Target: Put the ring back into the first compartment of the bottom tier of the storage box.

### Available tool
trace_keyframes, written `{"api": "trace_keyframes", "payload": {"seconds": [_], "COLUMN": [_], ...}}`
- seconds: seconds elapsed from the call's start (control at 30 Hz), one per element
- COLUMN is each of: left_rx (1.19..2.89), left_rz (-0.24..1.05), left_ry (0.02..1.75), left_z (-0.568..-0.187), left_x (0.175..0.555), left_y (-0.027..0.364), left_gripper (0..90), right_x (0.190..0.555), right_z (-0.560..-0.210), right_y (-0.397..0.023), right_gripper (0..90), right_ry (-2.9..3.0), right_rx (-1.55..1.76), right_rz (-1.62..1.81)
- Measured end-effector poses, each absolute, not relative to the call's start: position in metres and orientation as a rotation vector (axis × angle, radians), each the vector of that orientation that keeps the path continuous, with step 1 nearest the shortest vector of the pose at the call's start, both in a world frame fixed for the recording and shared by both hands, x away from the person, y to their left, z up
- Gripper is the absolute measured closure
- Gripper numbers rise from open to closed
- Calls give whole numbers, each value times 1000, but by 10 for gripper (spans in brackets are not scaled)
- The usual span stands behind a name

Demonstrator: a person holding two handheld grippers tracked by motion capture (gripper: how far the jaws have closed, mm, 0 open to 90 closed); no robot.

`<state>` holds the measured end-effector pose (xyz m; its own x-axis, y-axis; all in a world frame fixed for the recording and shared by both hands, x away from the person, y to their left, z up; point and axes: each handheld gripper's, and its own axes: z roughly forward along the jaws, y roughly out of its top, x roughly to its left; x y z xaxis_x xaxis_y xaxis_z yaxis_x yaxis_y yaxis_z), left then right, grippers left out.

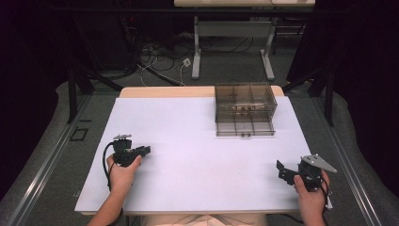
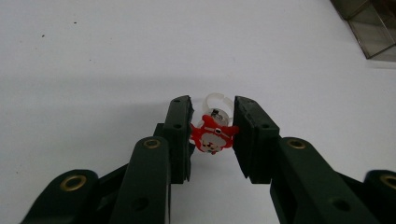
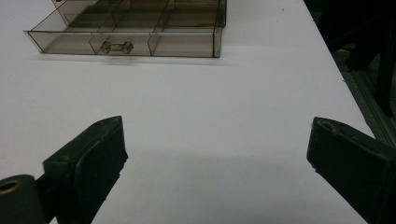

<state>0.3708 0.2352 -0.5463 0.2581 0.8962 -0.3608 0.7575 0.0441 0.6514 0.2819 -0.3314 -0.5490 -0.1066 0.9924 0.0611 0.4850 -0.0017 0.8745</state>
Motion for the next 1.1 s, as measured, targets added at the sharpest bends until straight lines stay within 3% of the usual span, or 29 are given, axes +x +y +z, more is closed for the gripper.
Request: {"api": "trace_keyframes", "payload": {"seconds": [0.57, 1.1], "left_rx": [1708, 1716], "left_rz": [302, 460], "left_ry": [1482, 1393], "left_z": [-541, -533], "left_x": [365, 356], "left_y": [231, 223], "left_gripper": [678, 680], "right_x": [281, 281], "right_z": [-548, -548], "right_y": [-331, -332], "right_gripper": [44, 44], "right_ry": [1662, 1671], "right_rx": [1560, 1553], "right_rz": [1040, 1027]}}
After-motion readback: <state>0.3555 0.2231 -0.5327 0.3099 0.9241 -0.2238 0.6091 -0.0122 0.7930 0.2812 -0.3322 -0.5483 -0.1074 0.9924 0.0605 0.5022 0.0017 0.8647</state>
